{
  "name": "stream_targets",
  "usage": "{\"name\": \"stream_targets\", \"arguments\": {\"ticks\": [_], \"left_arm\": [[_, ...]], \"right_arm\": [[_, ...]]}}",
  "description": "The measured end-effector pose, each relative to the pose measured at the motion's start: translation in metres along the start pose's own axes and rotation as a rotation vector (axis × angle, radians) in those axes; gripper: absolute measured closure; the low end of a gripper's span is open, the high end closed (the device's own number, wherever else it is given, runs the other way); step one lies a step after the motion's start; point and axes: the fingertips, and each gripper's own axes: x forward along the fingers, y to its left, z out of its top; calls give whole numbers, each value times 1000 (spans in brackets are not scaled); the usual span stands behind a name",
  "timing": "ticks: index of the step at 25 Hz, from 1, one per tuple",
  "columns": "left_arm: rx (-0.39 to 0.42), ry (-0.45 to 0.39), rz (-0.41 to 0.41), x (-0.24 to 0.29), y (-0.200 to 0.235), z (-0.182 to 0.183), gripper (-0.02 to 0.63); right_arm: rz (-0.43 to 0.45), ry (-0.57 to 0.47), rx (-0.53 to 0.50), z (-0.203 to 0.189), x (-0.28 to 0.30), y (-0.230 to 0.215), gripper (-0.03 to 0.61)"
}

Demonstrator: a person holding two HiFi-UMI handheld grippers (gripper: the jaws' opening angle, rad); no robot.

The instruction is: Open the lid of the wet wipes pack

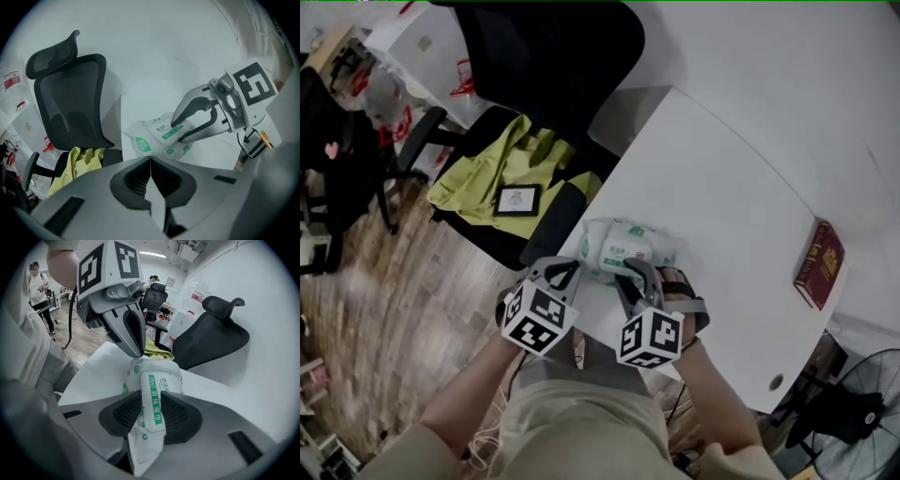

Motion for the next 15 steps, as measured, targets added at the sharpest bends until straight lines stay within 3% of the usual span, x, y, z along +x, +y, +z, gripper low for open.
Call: {"name": "stream_targets", "arguments": {"ticks": [15], "left_arm": [[-7, 99, -73, 16, 2, -6, 592]], "right_arm": [[47, -19, 40, 9, -16, -10, 503]]}}
